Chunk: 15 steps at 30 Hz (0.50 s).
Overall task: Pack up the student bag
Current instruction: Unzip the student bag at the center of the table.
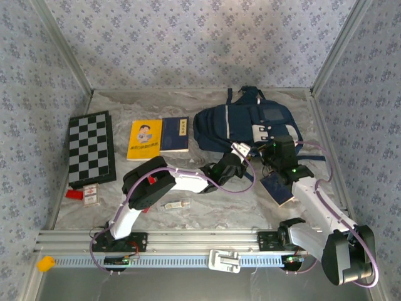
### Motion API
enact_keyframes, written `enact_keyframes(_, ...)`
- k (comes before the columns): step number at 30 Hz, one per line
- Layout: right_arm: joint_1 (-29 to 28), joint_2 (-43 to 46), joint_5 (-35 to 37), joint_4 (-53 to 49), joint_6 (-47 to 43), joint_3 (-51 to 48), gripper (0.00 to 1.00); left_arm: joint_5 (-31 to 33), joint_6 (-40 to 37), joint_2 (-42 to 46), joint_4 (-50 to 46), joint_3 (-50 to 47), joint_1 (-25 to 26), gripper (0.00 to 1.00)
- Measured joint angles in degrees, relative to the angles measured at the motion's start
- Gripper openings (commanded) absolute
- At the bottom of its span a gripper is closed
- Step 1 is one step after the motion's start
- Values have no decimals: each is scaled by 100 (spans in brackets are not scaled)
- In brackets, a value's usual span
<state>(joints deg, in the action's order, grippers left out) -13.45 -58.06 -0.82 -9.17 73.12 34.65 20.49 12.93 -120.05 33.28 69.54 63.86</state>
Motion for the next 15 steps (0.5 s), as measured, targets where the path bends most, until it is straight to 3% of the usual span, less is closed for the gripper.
enact_keyframes(7,-4,-61,7,0,-2,0,0,-111,17,0,-7,4,-26,20)
enact_keyframes(15,-4,-136,20,9,-2,0,0,-372,24,4,0,-28,-151,1)
